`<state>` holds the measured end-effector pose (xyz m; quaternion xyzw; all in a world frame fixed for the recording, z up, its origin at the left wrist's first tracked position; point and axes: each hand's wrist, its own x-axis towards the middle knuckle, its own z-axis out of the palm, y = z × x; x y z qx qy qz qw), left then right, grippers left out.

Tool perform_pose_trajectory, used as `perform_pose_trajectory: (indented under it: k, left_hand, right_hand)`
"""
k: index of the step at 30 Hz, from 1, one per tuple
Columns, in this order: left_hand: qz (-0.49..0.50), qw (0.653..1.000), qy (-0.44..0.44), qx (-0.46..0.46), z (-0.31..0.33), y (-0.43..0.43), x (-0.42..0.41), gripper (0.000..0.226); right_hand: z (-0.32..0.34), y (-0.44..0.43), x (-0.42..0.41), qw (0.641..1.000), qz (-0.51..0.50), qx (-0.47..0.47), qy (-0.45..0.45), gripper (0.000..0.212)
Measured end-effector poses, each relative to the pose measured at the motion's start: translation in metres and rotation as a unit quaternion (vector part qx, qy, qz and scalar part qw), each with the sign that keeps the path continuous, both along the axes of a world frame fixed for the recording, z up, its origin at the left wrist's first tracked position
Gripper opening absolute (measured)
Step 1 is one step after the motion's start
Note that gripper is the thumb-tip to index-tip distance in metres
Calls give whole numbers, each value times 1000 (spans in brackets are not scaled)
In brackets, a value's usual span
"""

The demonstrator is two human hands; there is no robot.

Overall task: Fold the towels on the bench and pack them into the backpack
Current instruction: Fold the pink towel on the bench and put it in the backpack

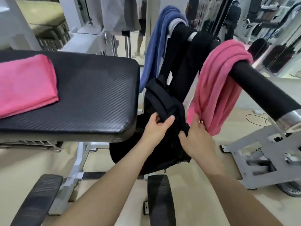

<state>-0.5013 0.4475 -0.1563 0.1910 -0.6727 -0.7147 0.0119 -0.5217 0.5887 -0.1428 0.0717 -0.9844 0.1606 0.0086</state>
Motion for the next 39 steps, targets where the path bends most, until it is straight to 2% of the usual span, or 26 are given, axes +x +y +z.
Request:
perform_pose_trajectory:
  k: [2, 4, 7, 11, 12, 14, 15, 16, 17, 18, 19, 20, 23, 25, 28, 29, 31, 32, 33, 35, 36, 38, 39]
  left_hand:
    - [34, 999, 4, -30, 8, 11, -18, 40]
    - [70, 997, 4, -38, 10, 14, -25, 42]
    - [64, 997, 22, -43, 15, 21, -13, 33]
    - [-26, 995, 86, -44, 17, 31, 18, 14]
    - [-48, 993, 84, -73, 9, 26, 27, 20]
    - [-114, 969, 17, -218, -24, 5, 47, 50]
    - [-180, 928, -66, -319, -48, -11, 60, 71]
    - [-264, 845, -163, -436, -74, -28, 72, 88]
    - [-341, 740, -246, -525, -98, -41, 86, 94]
    - [-388, 657, -293, -576, -119, -52, 100, 86]
    - [-404, 618, -308, -600, -133, -59, 111, 64]
    - [-393, 611, -302, -617, -141, -62, 120, 42]
    - [-395, 631, -190, -640, -141, -47, 126, 33]
    - [-406, 640, -81, -647, -112, -17, 117, 26]
    - [-386, 657, 84, -643, -56, 28, 112, 15]
    - [-379, 664, 127, -632, -43, 36, 116, 10]
    - [-361, 697, 186, -591, -26, 45, 131, 13]
    - [-355, 715, 194, -570, -19, 49, 140, 13]
    - [-346, 737, 196, -547, -10, 51, 149, 12]
    - [-332, 803, 166, -466, 14, 50, 162, 16]
    - [-321, 840, 144, -412, 26, 47, 166, 21]
    - [-288, 904, 102, -300, 49, 36, 173, 38]
    - [-272, 922, 88, -261, 59, 30, 178, 47]
  right_hand:
    - [2, 5, -9, 999, 33, 27, -19, 86]
    - [2, 4, -11, 997, 72, 12, -26, 97]
    - [-8, -3, -8, 996, 73, -41, 28, 107]
    - [-22, -2, -20, 991, 27, -95, 90, 86]
    - [-23, 1, -25, 988, 19, -111, 109, 79]
    - [-21, 5, -34, 982, 7, -123, 142, 71]
    - [-19, 7, -38, 981, 0, -122, 149, 70]
    - [-18, 11, -41, 982, -3, -120, 149, 69]
    - [-16, 14, -44, 982, -4, -120, 148, 68]
    - [-15, 19, -48, 982, -4, -122, 147, 68]
    - [-15, 22, -51, 982, -4, -125, 145, 68]
    - [-14, 24, -53, 982, -5, -130, 140, 68]
    - [-13, 17, -44, 983, -15, -127, 133, 72]
    - [-13, 10, -22, 981, 13, -72, 177, 76]
    - [-15, 6, 15, 950, 175, -41, 254, 77]
    - [-15, 6, 24, 939, 254, -33, 228, 72]
    - [-14, 8, 33, 924, 373, 39, 76, 62]
    - [-15, 10, 31, 910, 403, 101, 1, 62]
    - [-16, 11, 27, 892, 418, 169, -33, 65]
    - [-22, 7, 16, 859, 432, 271, -32, 71]
    - [-25, 4, 9, 852, 433, 293, -19, 71]
    - [-26, -4, -6, 865, 408, 292, 0, 67]
    - [-25, -7, -11, 875, 386, 290, 6, 65]
